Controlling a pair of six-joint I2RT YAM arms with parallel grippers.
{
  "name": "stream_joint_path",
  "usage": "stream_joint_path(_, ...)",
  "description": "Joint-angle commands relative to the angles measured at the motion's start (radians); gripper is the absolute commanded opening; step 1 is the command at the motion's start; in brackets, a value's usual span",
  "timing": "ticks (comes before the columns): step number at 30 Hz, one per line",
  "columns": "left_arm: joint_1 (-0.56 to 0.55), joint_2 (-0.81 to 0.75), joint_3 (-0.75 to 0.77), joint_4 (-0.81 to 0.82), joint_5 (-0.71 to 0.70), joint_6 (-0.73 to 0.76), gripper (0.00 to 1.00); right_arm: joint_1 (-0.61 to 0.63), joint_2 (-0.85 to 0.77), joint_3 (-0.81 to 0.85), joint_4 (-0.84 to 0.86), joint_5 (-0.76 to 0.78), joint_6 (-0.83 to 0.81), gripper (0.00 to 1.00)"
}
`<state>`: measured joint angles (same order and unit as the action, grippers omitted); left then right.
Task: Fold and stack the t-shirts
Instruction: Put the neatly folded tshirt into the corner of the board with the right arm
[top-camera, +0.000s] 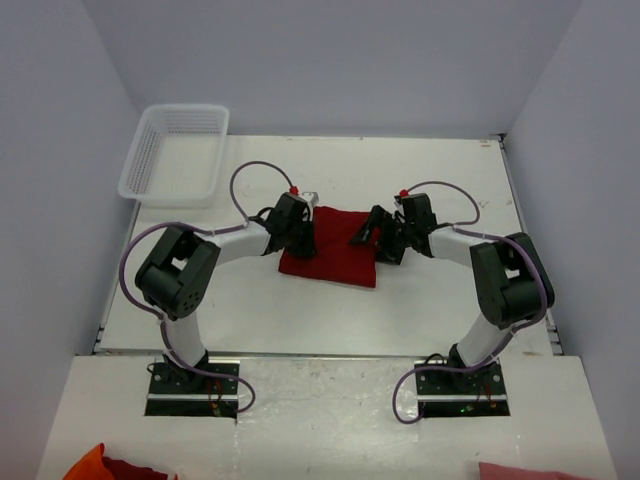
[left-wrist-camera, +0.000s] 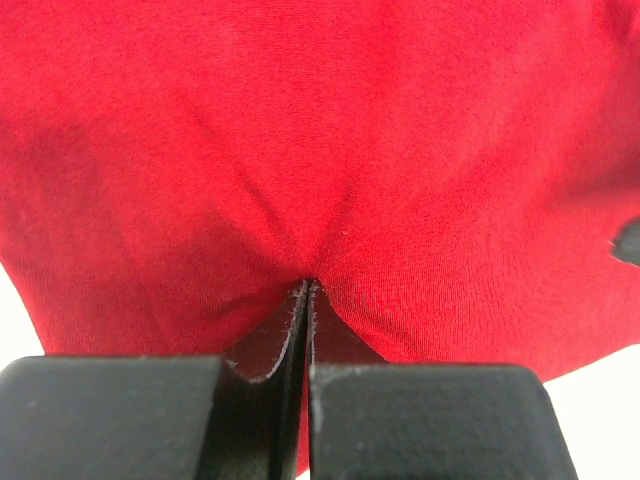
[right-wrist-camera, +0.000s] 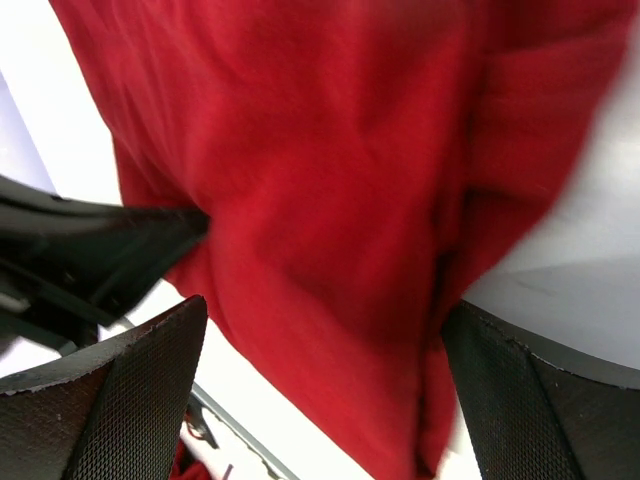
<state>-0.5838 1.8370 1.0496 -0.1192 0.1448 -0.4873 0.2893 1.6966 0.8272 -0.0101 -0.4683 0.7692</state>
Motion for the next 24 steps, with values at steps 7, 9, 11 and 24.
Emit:
stream_joint_path(7,-0.031,-0.031,-0.051,-0.034,0.022,0.015,0.0,0.042,0.141,0.066,-0.096,0.098,0.022,0.94)
stream_joint_path(9,-0.031,-0.035,-0.054,-0.034,0.021,0.018,0.0,0.042,0.129,0.061,-0.105,0.137,0.019,0.92)
stream_joint_path(11,-0.031,-0.035,-0.056,-0.033,0.021,0.018,0.0,0.044,0.124,0.059,-0.117,0.161,0.018,0.87)
stream_joint_path(24,-0.031,-0.047,-0.071,-0.023,0.035,0.016,0.0,0.044,0.166,0.09,-0.149,0.184,0.009,0.53)
